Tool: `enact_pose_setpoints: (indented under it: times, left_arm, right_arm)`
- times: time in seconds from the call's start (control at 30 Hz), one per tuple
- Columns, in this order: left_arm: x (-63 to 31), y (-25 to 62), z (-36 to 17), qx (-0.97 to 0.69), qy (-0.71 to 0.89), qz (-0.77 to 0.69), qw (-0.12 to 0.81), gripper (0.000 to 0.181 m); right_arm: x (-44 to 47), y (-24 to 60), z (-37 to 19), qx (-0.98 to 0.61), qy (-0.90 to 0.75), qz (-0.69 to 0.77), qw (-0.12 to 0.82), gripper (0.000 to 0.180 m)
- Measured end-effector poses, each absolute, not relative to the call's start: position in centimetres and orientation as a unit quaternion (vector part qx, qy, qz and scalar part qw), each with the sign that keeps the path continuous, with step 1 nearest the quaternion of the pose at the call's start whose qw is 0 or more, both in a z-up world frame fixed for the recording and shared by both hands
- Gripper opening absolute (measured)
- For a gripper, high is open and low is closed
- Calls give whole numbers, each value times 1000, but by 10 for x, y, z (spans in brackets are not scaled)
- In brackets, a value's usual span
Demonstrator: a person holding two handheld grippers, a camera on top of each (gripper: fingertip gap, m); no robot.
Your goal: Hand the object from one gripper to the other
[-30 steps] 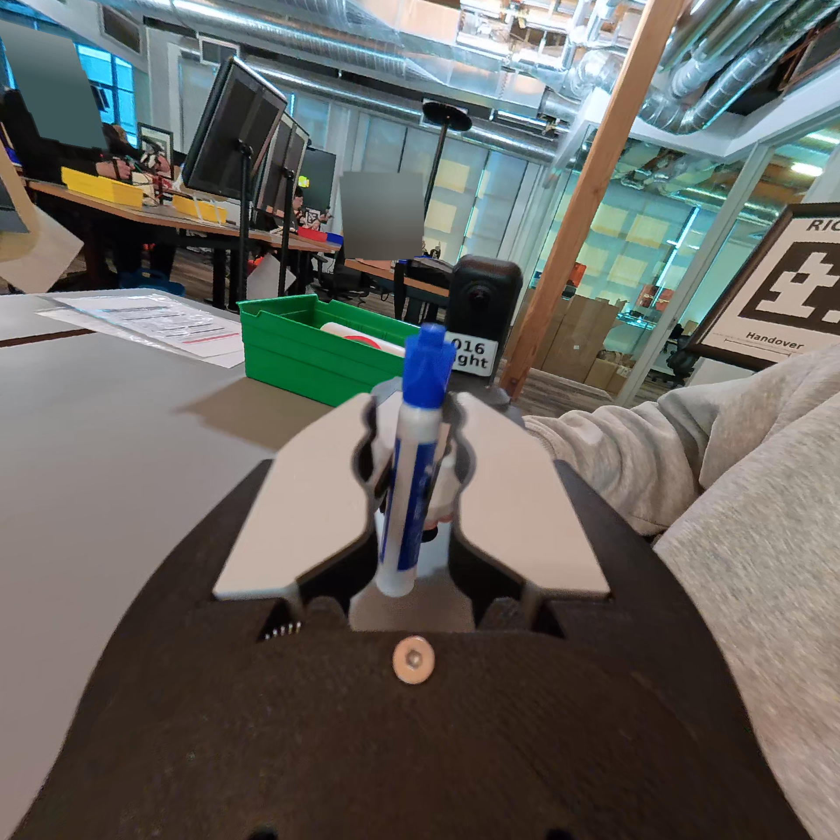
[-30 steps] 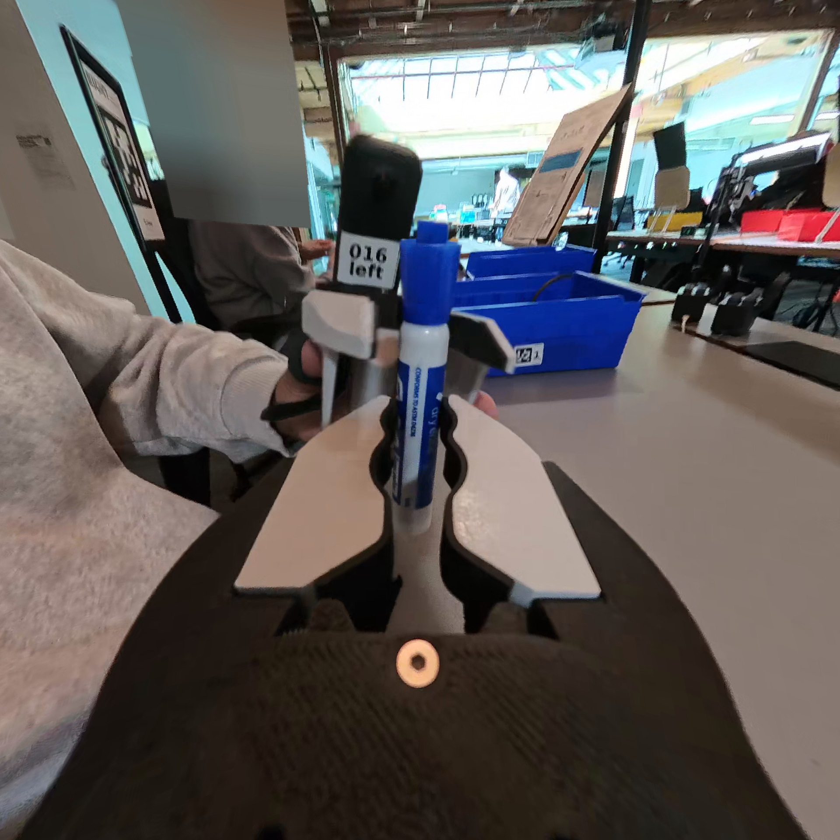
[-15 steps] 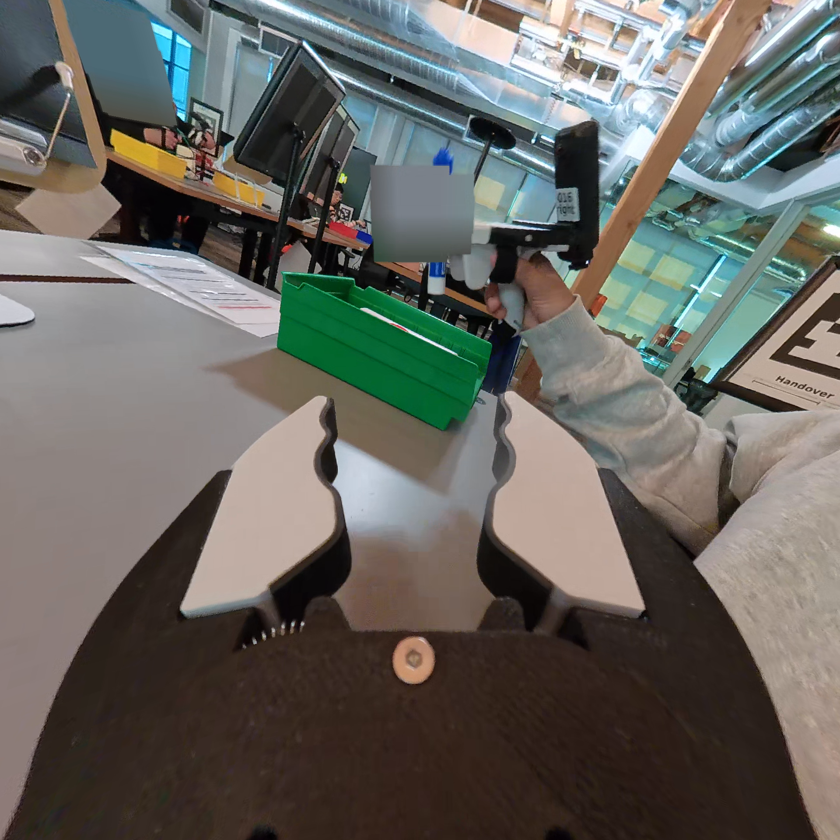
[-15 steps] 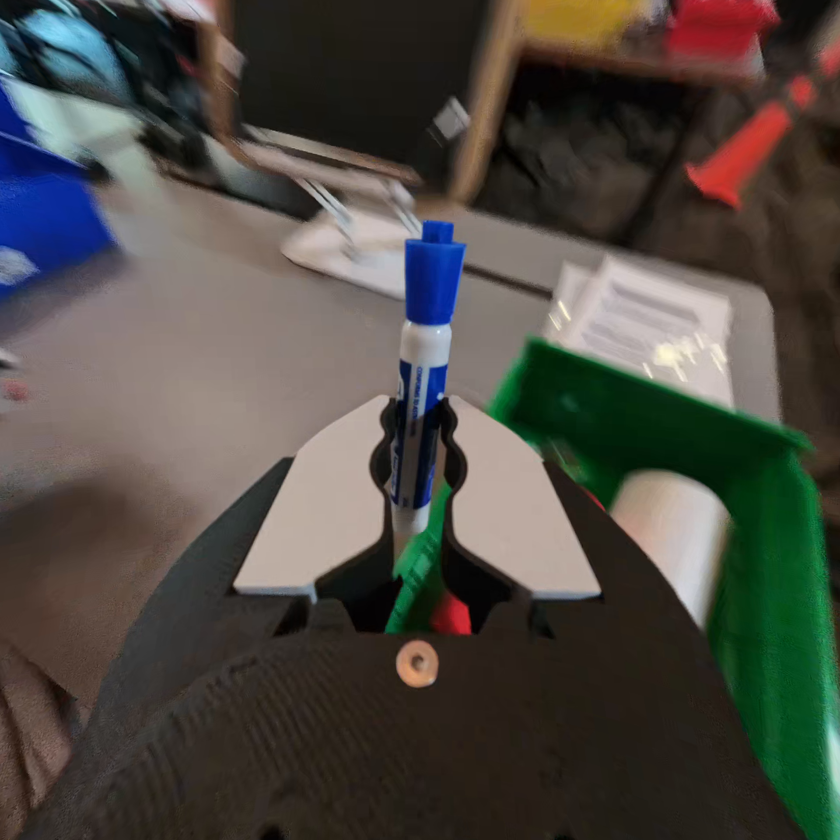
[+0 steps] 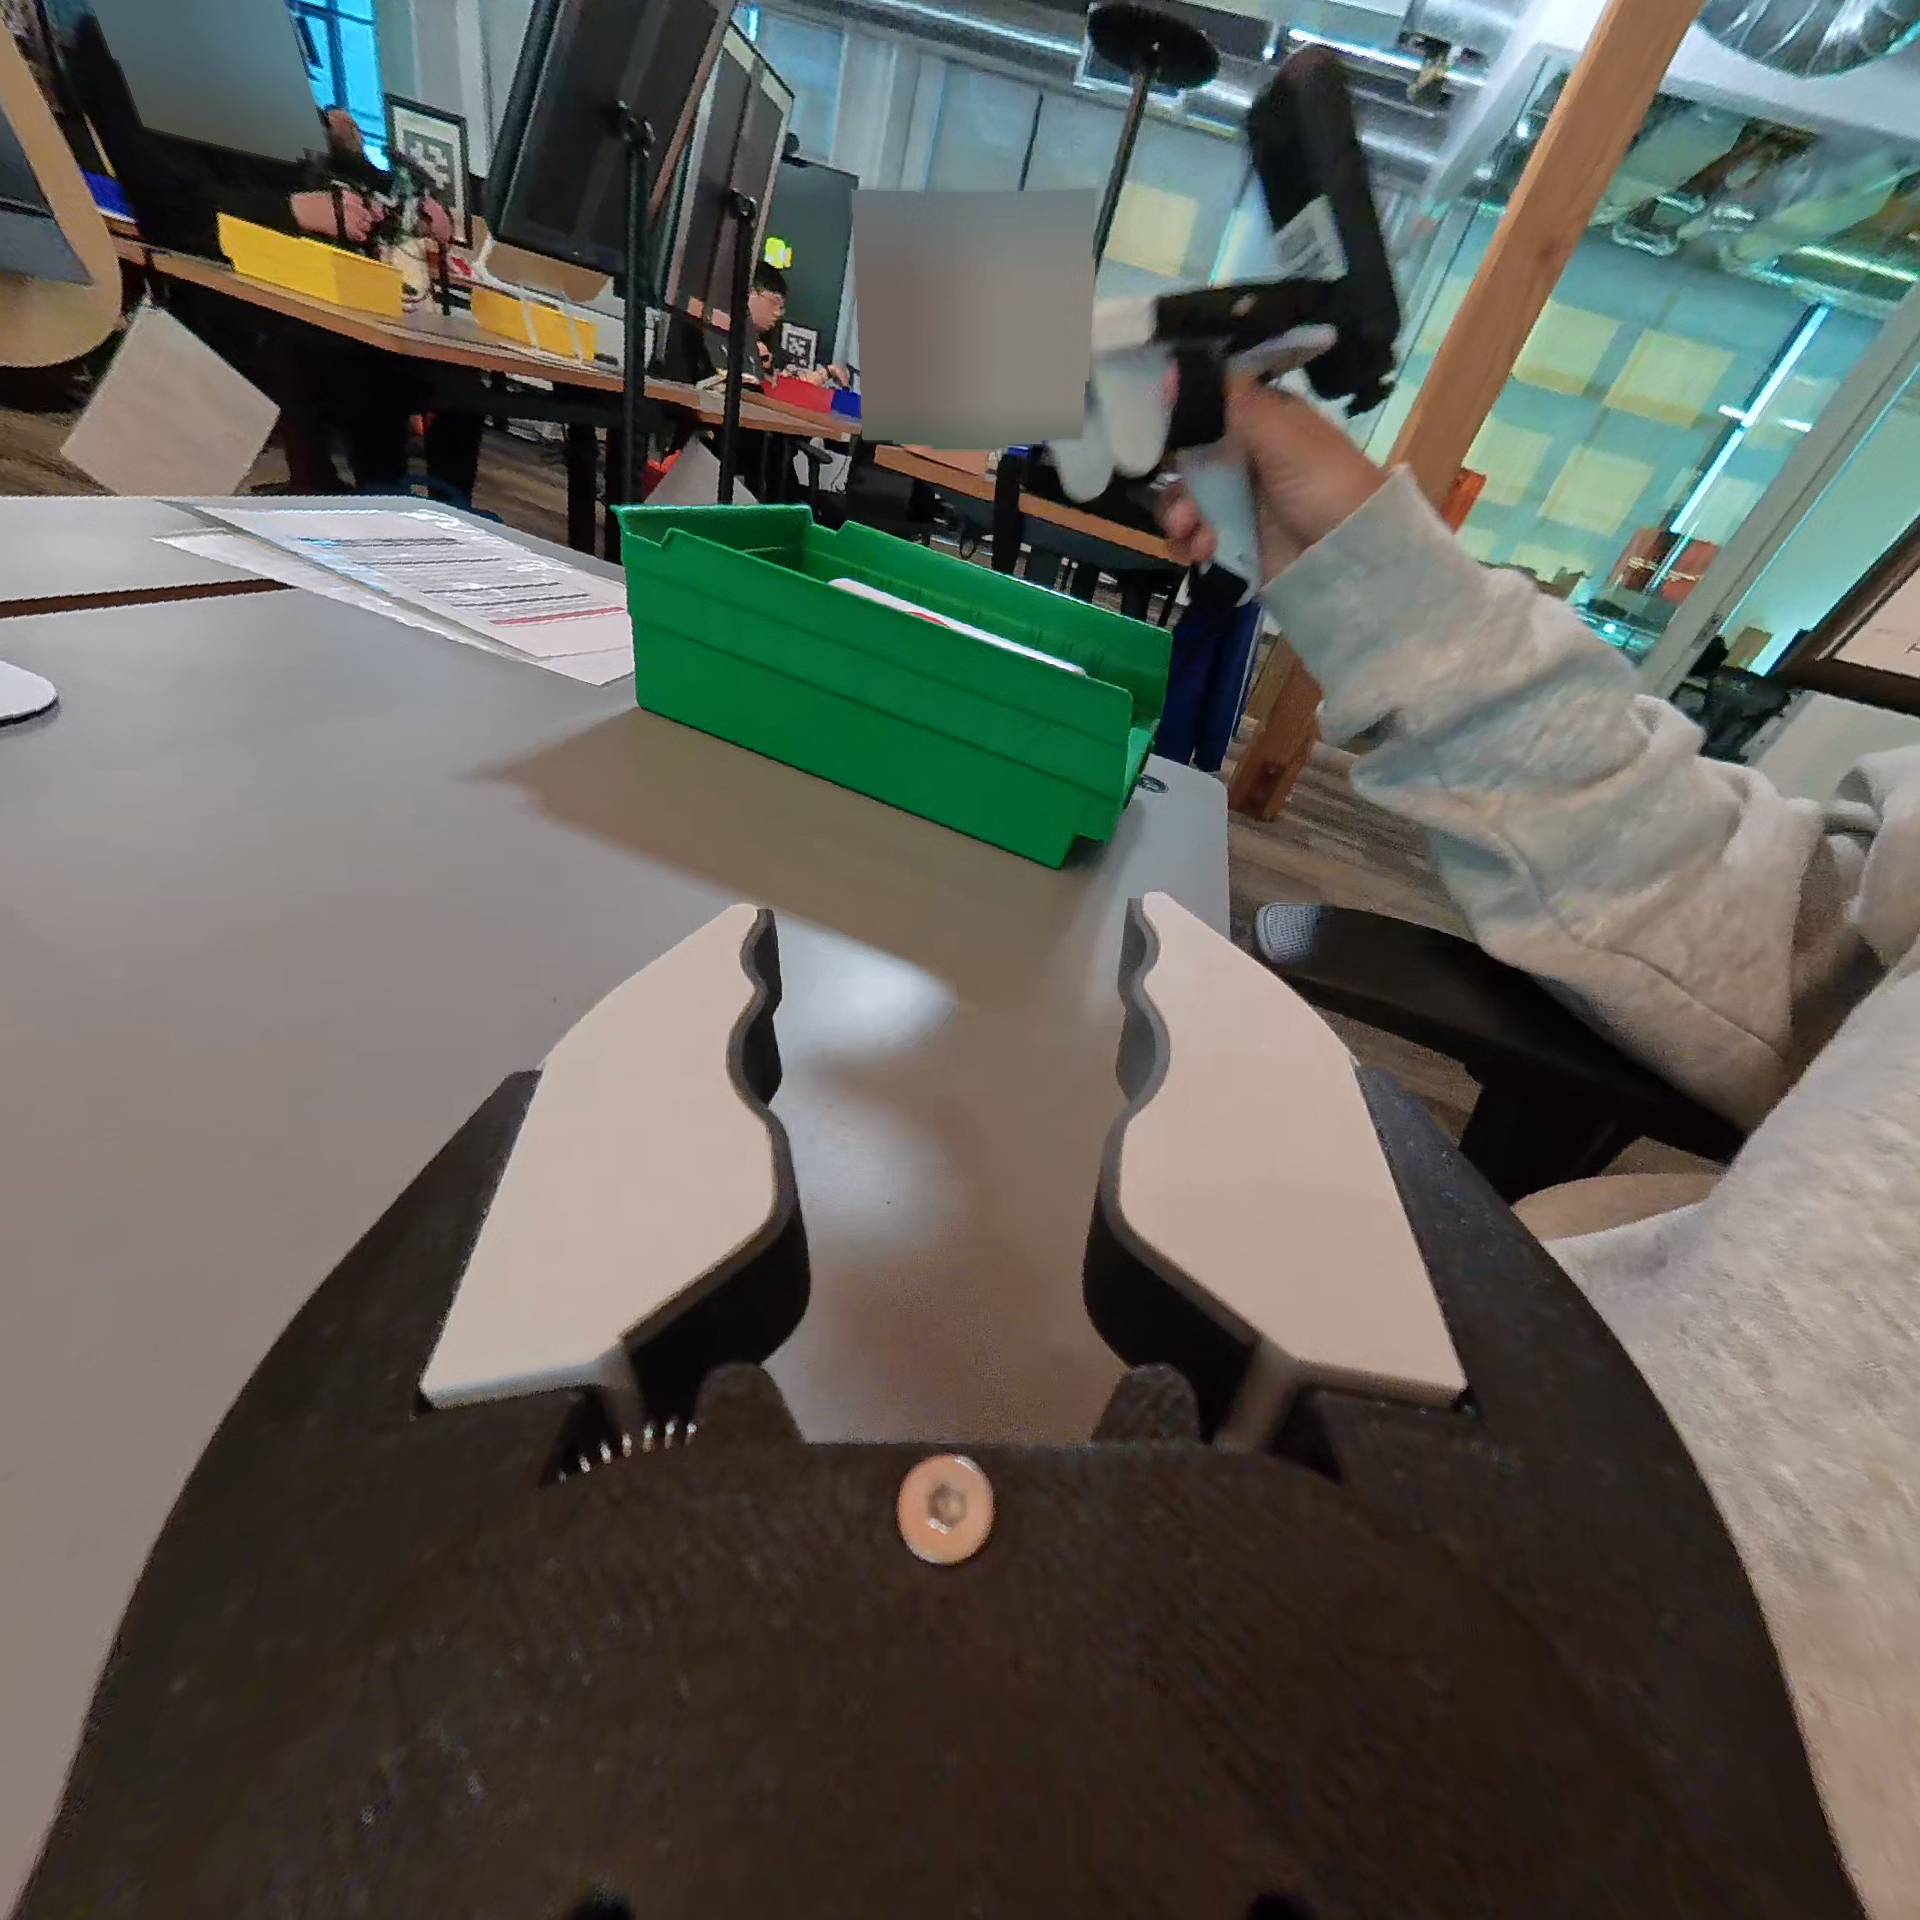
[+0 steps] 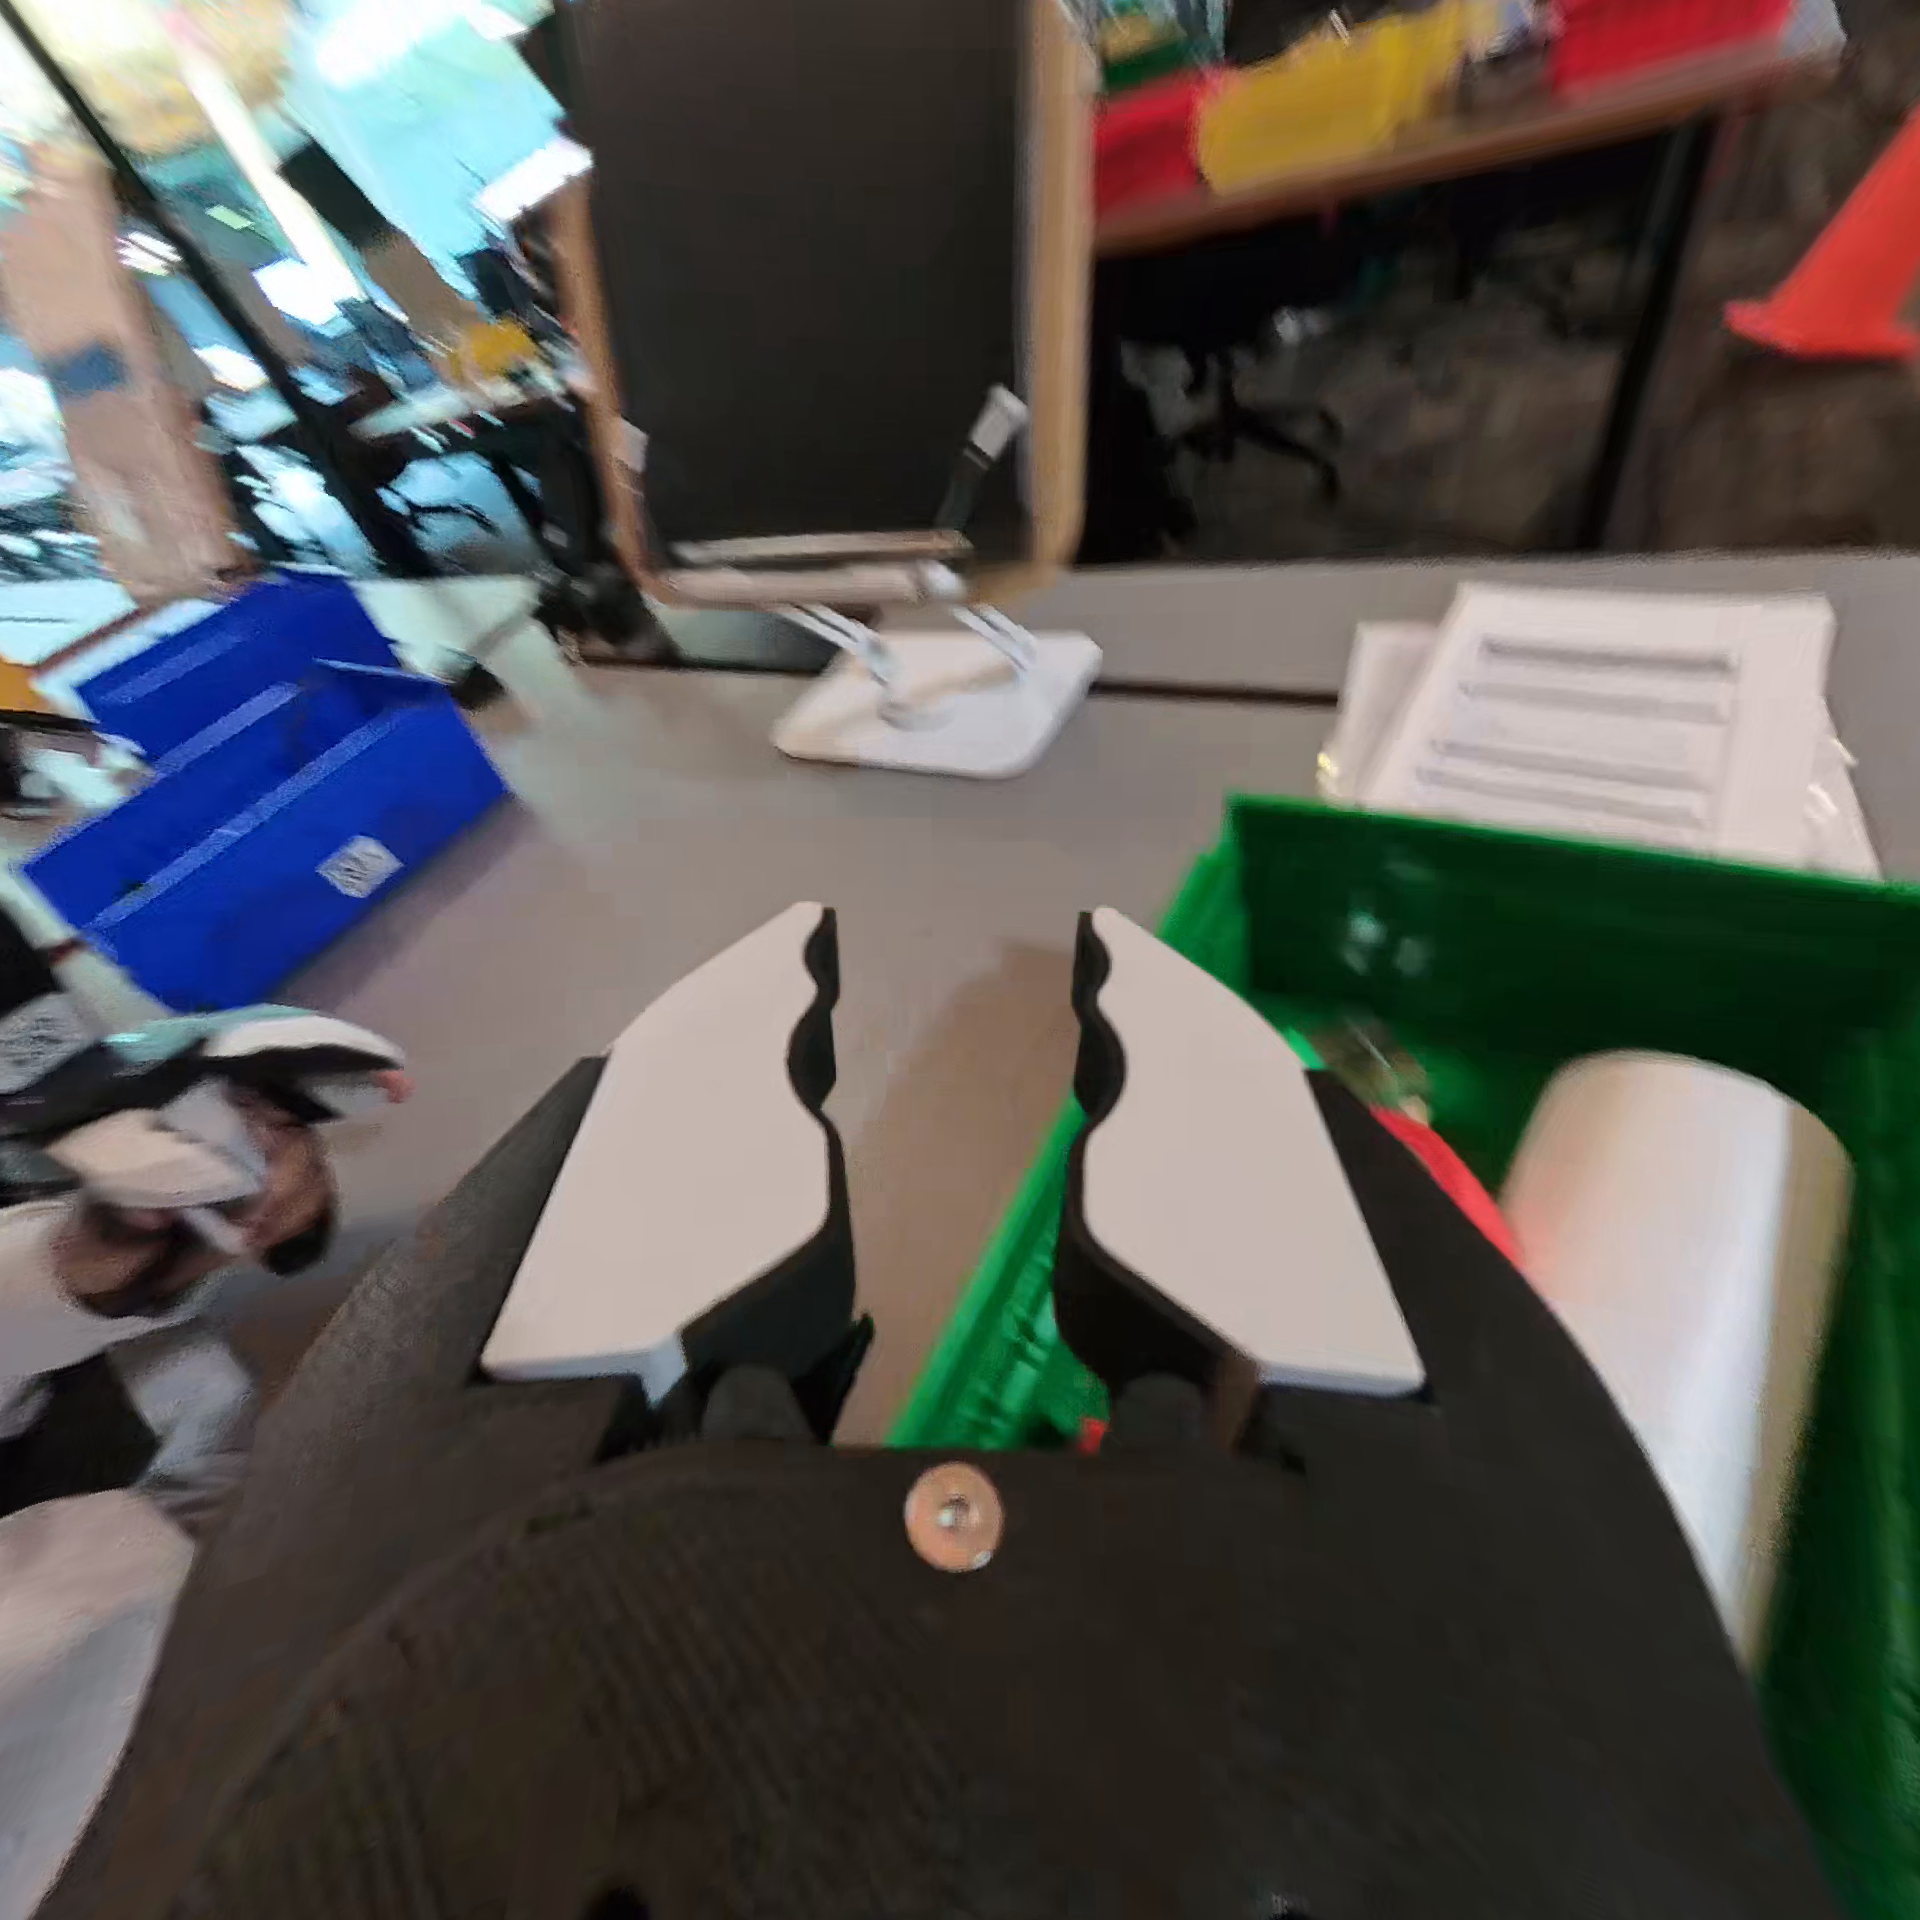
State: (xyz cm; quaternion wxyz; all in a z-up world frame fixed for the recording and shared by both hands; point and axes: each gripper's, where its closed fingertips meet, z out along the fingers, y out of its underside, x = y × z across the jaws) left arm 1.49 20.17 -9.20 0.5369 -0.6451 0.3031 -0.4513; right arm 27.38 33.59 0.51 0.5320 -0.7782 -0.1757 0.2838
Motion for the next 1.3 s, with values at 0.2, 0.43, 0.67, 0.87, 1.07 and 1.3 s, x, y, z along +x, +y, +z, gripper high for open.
enact_pose_setpoints:
  times: [0.2,0.43,0.67,0.87,1.07,1.3]
  left_arm:
    - [2,213,-93,-656,259,-450,548,61]
    - [-38,225,-90,-666,226,-377,602,48]
    - [-107,230,5,-626,178,-437,620,29]
    - [-294,265,64,-703,42,-325,631,38]
    - [-442,237,-31,-840,-92,-121,521,35]
    - [-479,177,-104,-899,-200,-156,358,30]
  right_arm:
    - [157,275,44,-668,-279,393,567,44]
    - [39,235,-59,-666,-307,438,519,44]
    - [13,239,-97,-663,-363,333,563,39]
    - [25,239,-114,-659,-438,275,546,44]
    - [23,240,-113,-686,-345,399,502,43]
    - [23,240,-114,-686,-354,386,505,39]
